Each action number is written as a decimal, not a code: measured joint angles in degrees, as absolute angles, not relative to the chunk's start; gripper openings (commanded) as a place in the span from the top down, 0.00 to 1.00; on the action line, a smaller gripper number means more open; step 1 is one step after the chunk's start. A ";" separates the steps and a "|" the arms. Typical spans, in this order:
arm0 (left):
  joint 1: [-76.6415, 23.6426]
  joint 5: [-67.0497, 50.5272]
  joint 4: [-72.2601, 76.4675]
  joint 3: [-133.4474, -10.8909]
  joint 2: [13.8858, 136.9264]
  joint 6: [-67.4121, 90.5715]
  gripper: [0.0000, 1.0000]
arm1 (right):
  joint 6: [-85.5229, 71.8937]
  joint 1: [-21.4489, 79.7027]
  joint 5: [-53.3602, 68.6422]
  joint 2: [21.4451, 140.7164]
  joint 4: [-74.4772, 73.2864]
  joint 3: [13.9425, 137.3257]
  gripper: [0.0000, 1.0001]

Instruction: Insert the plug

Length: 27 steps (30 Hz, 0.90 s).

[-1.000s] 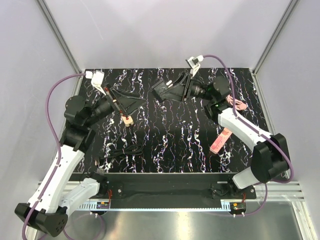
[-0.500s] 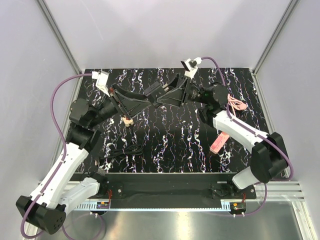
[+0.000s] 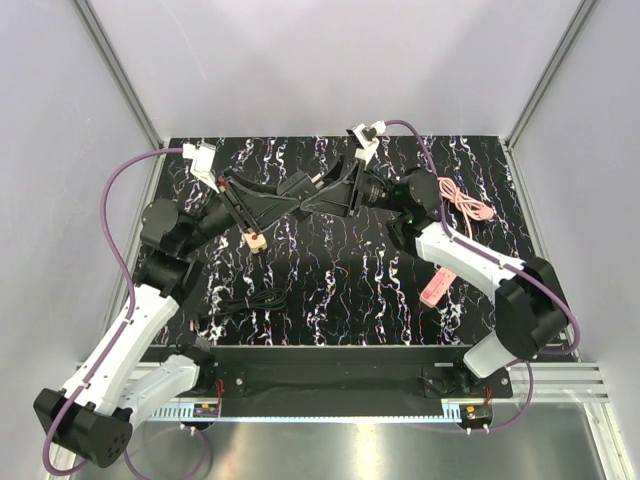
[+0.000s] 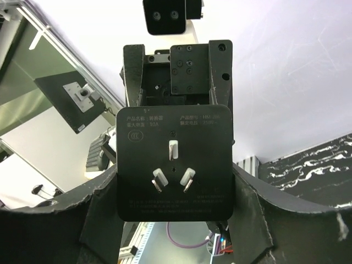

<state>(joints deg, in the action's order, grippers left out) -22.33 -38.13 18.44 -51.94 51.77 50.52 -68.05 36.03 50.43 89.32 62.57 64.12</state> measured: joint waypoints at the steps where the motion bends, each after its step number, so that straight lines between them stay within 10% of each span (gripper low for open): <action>1: -22.24 -38.46 18.22 -51.92 51.75 50.54 1.00 | -67.31 36.03 50.72 88.86 61.34 64.16 0.34; 8: -22.52 -43.11 13.96 -51.92 50.94 48.07 1.00 | -56.73 35.73 56.01 83.81 45.32 64.53 0.18; 18: -23.00 -49.89 8.32 -50.68 49.60 45.01 1.00 | -43.22 35.18 62.89 77.62 26.24 64.51 0.21; 24: -23.09 -51.70 6.79 -50.68 49.71 44.34 1.00 | -41.56 35.18 63.75 77.65 23.14 64.47 0.41; 27: -23.09 -52.36 6.68 -50.76 50.09 44.64 0.87 | -41.93 35.03 63.83 77.65 24.25 63.72 0.87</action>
<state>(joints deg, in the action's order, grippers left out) -23.09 -52.36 6.68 -50.76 50.09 44.64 -41.93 35.03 63.83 77.65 24.25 63.72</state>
